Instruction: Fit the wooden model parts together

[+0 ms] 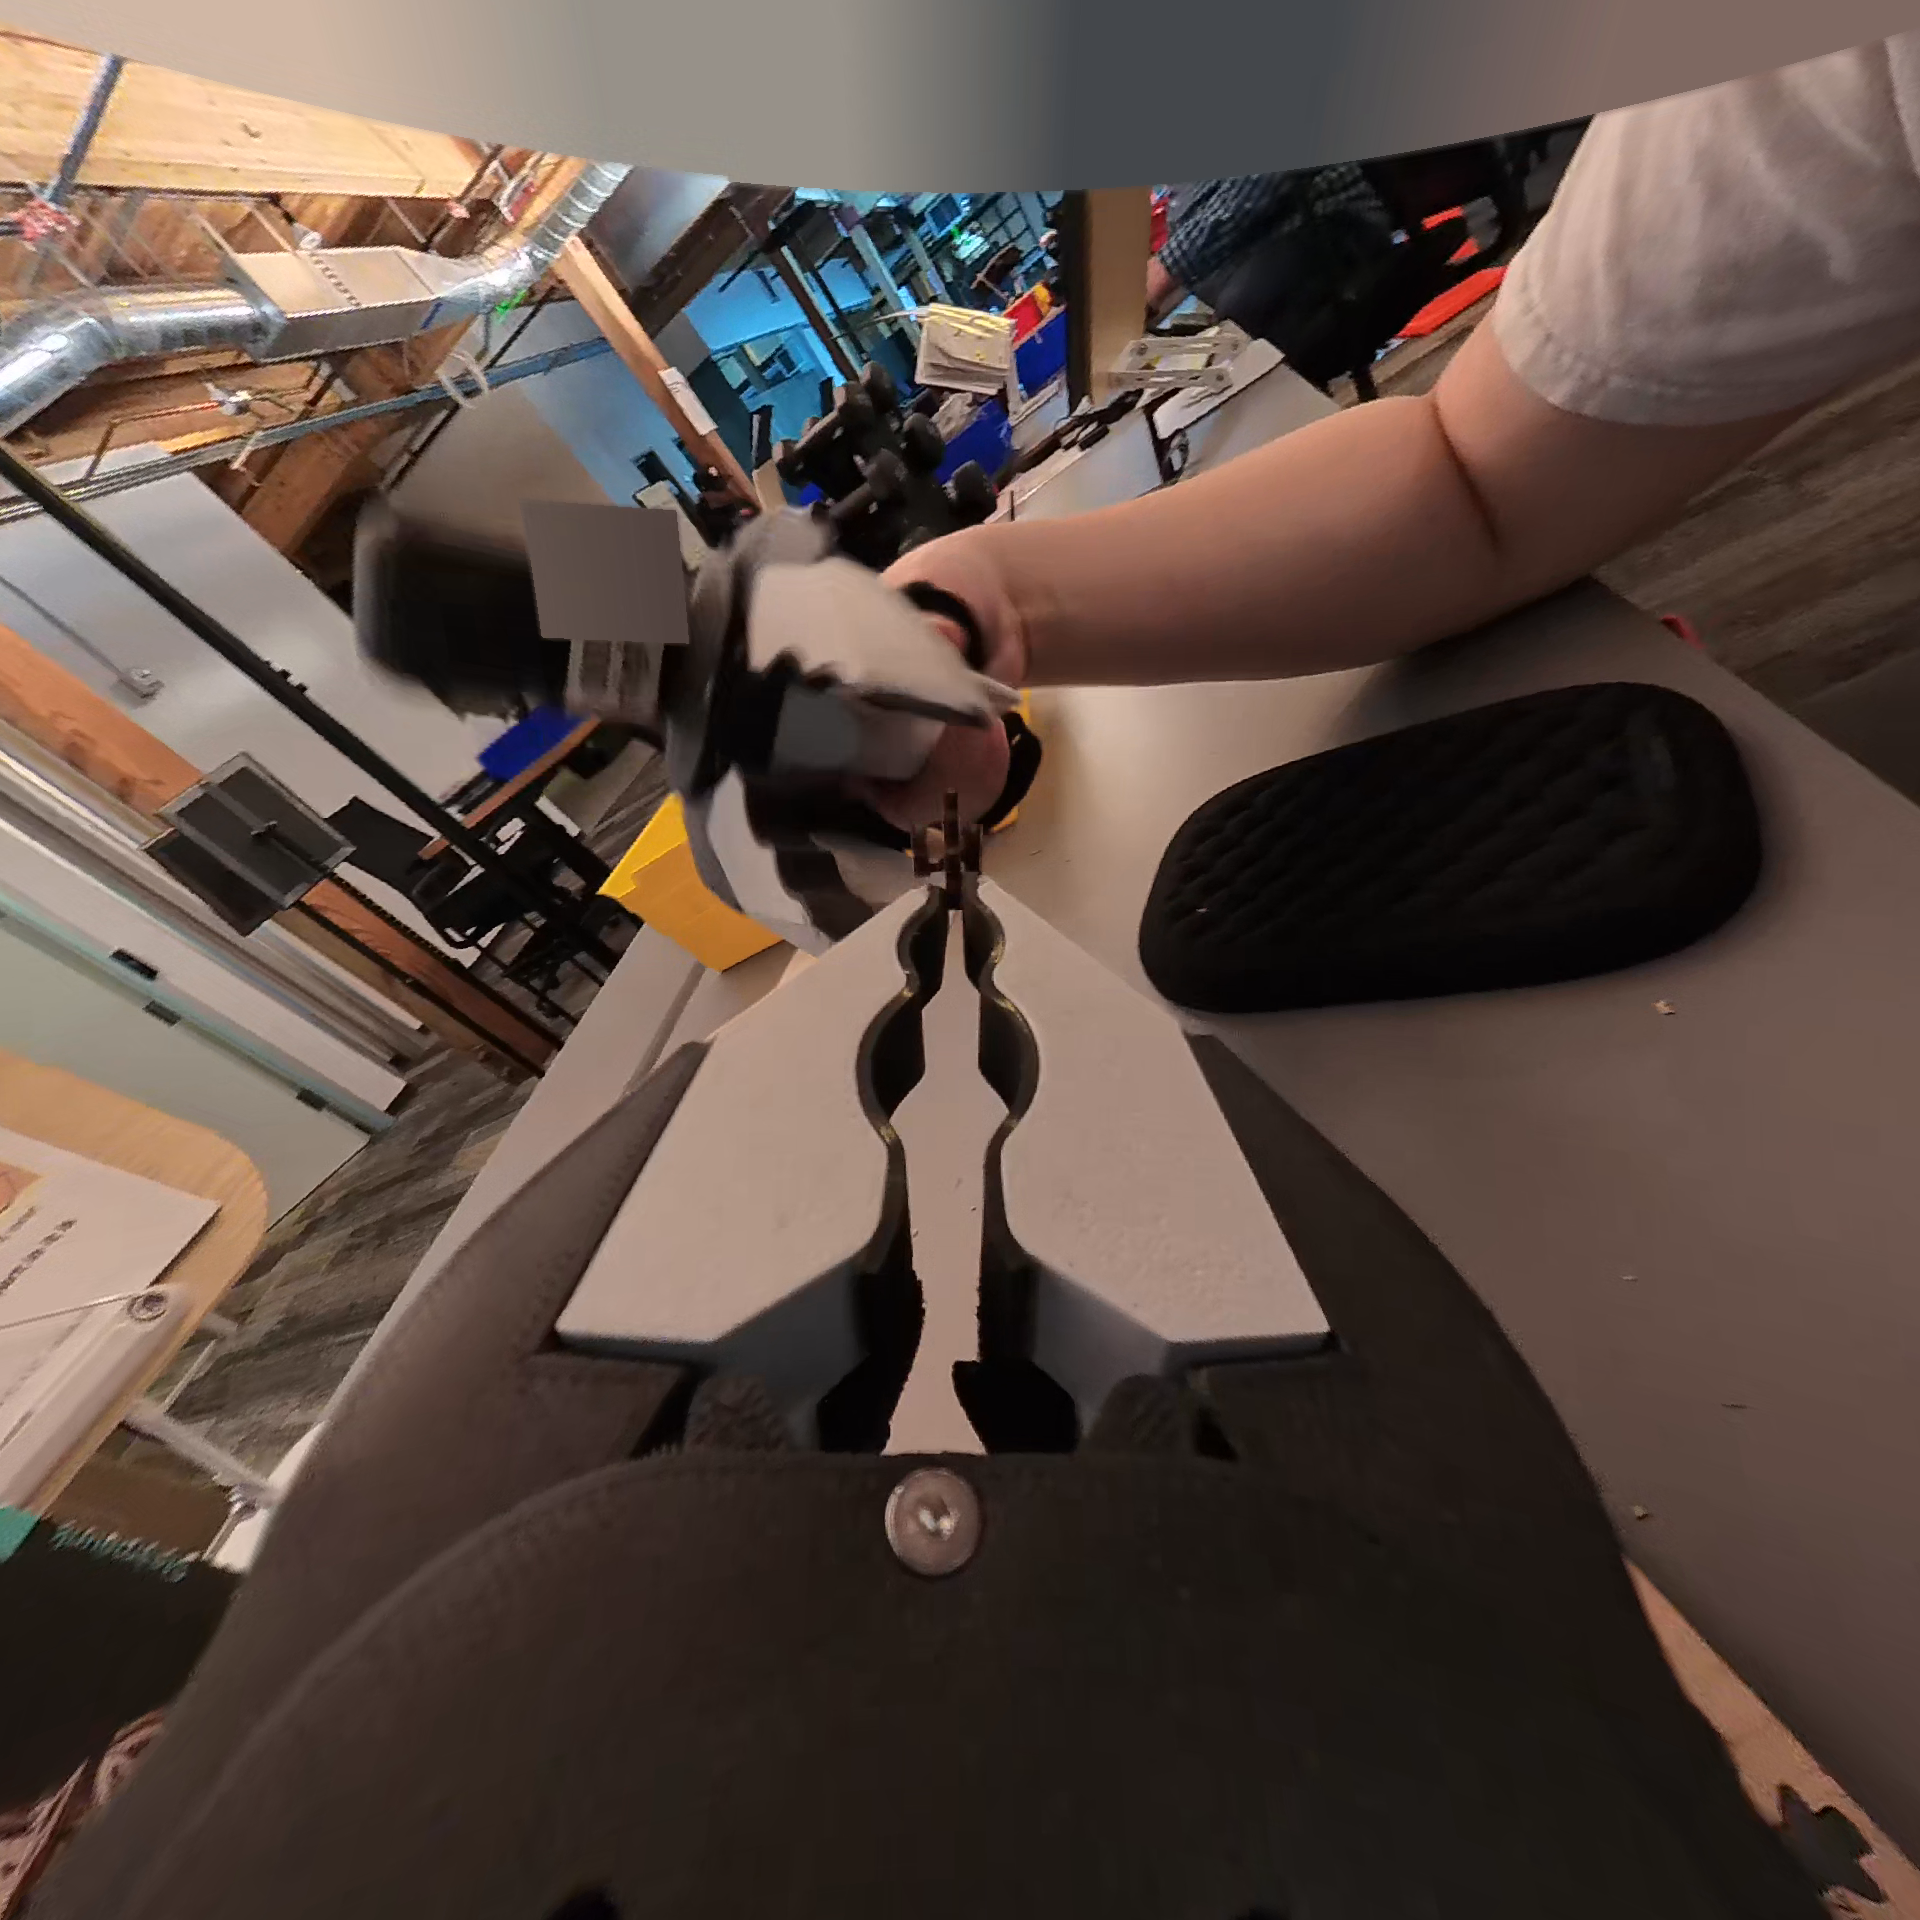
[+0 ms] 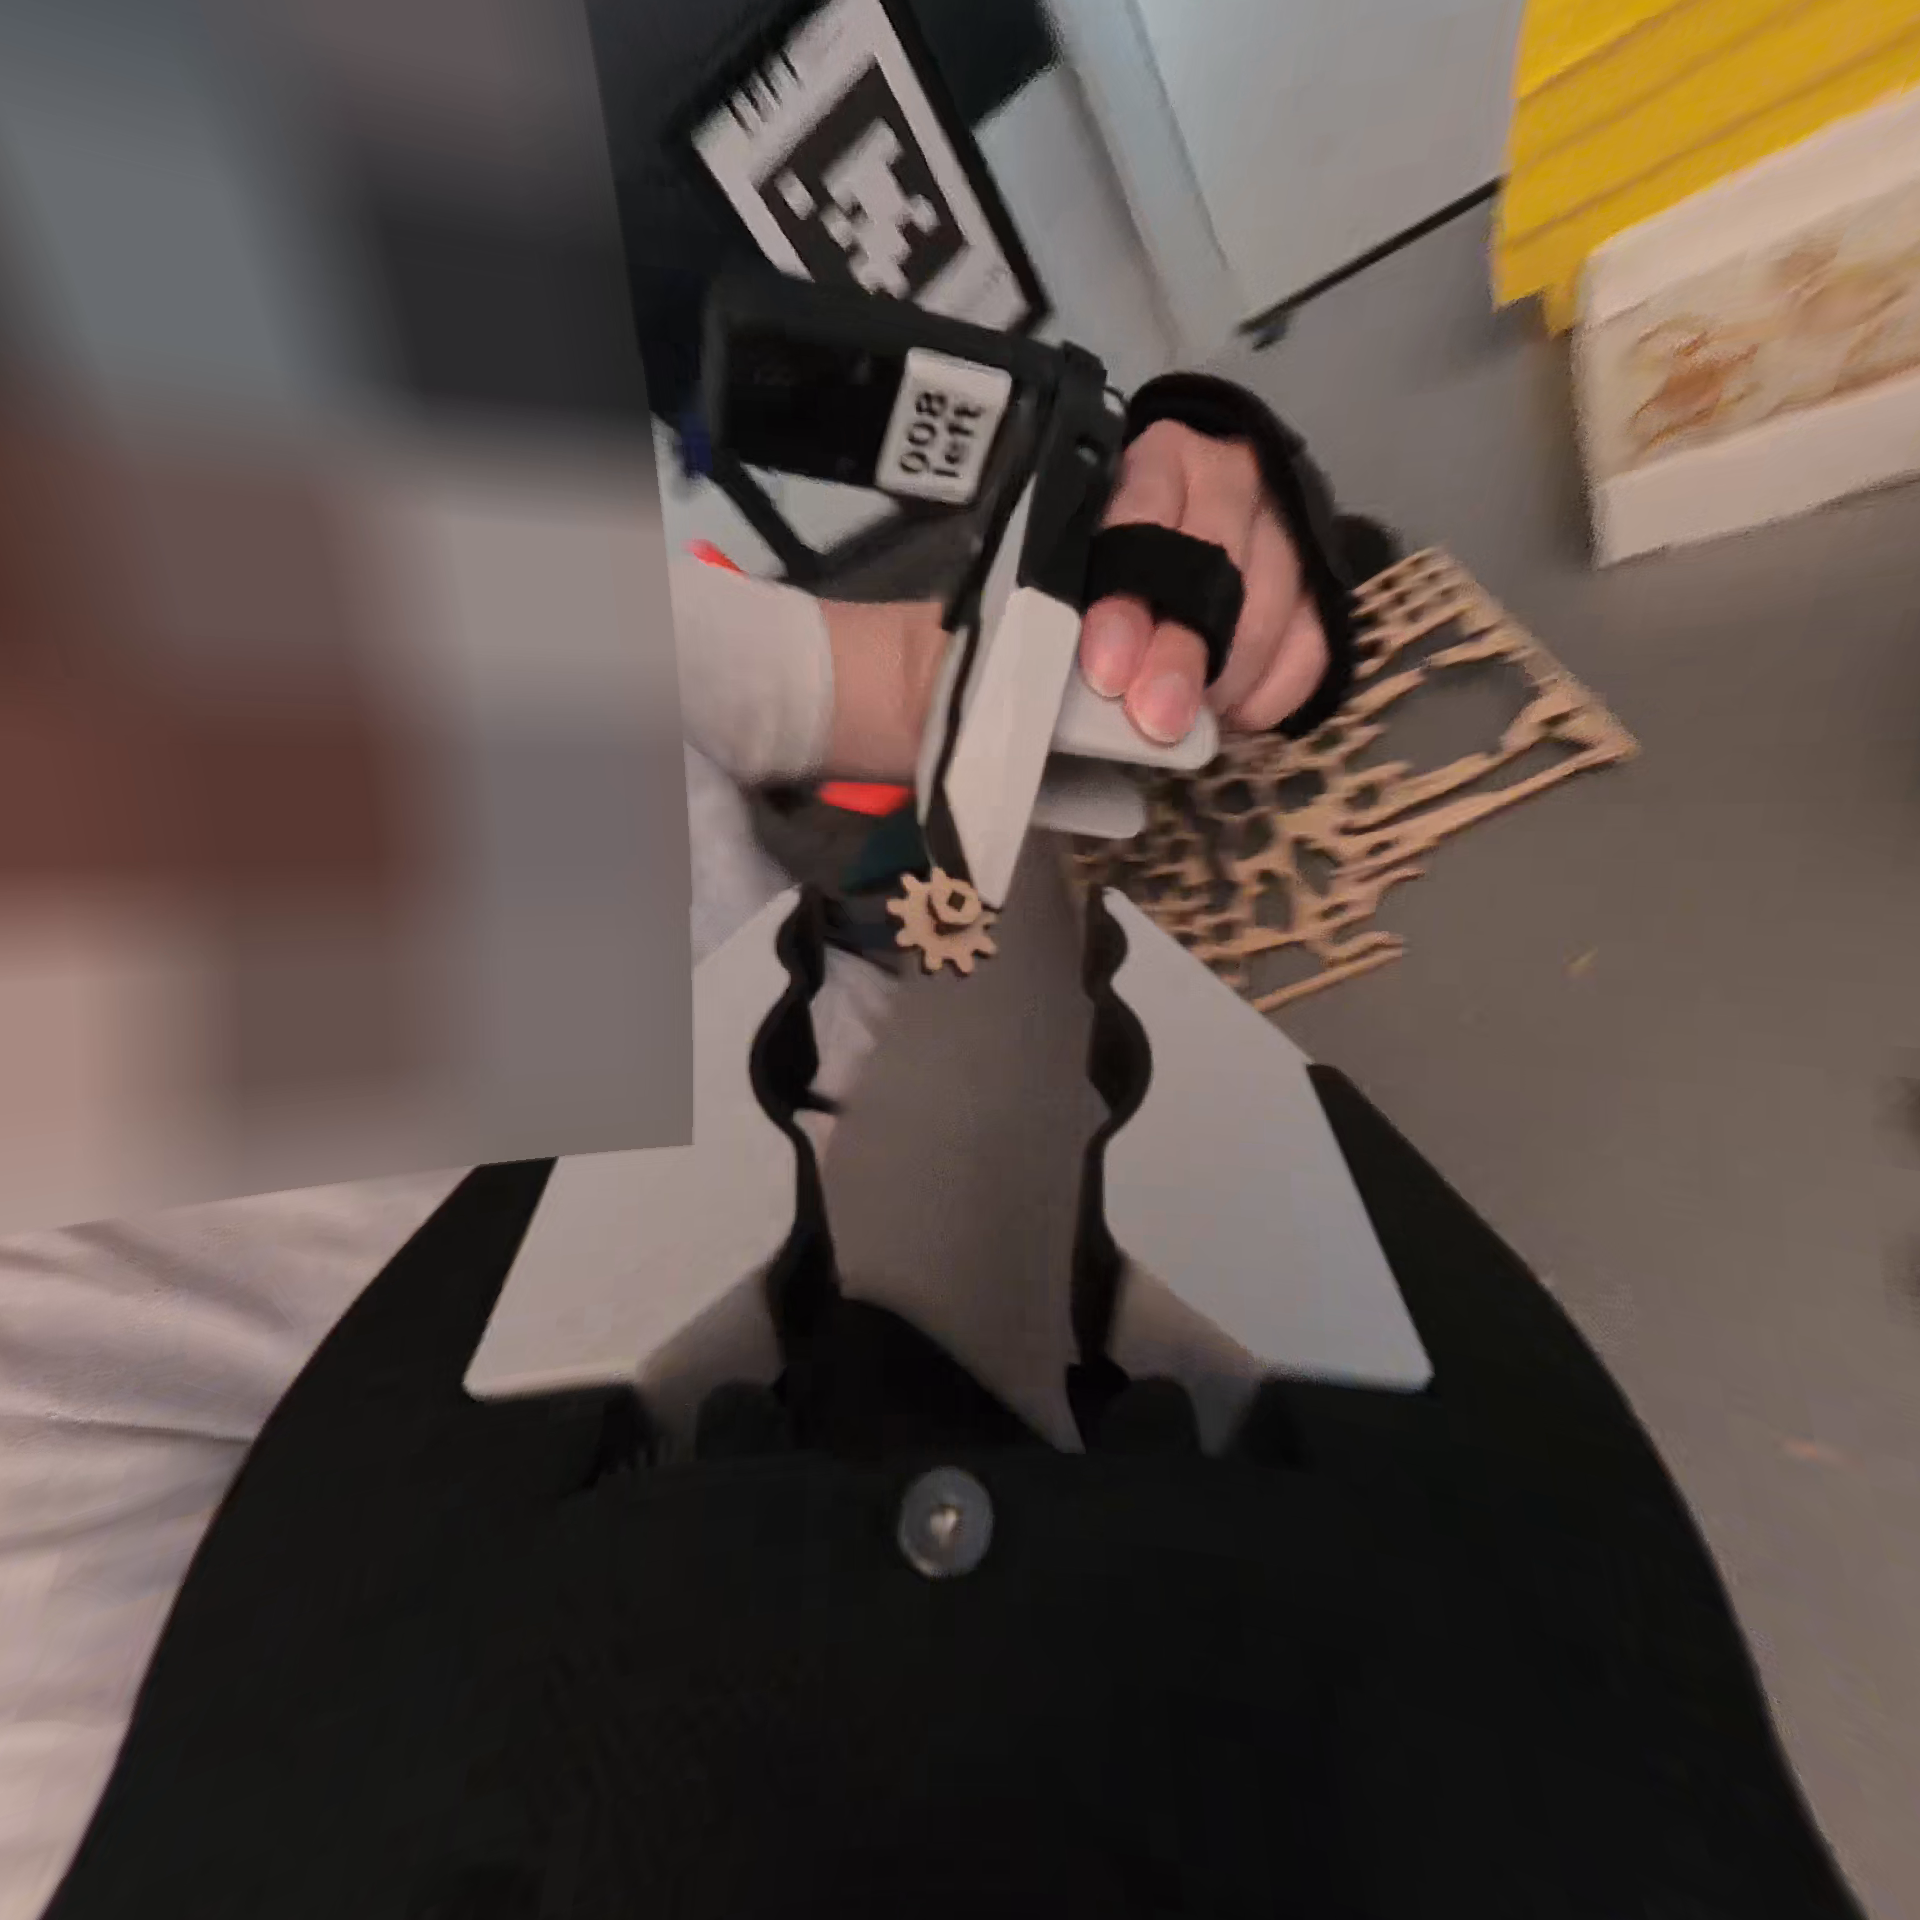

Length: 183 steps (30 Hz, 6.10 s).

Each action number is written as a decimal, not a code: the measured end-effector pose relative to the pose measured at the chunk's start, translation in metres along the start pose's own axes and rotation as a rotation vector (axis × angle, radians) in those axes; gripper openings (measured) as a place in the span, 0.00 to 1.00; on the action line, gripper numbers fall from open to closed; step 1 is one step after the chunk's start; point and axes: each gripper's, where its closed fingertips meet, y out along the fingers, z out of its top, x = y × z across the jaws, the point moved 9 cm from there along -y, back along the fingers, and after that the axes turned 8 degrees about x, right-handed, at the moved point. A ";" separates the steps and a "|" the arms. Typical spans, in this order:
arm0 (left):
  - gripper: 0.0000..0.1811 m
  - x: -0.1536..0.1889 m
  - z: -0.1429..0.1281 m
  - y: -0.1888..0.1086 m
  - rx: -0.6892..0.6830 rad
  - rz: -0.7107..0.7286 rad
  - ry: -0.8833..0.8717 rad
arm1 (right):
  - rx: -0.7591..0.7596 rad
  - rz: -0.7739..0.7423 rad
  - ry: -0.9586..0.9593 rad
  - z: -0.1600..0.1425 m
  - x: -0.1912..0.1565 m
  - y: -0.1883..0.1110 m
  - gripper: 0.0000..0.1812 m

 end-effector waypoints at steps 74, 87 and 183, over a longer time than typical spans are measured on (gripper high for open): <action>0.00 0.006 -0.009 0.015 -0.127 0.020 -0.022 | -0.736 -0.715 -0.732 -0.038 0.012 0.052 0.07; 0.00 0.008 -0.011 0.015 -0.141 -0.034 -0.046 | -0.753 -0.650 -0.716 -0.043 0.010 0.055 0.09; 0.00 -0.008 -0.024 0.016 -0.237 -0.070 -0.487 | -0.635 -0.696 -0.750 -0.047 0.029 0.060 0.12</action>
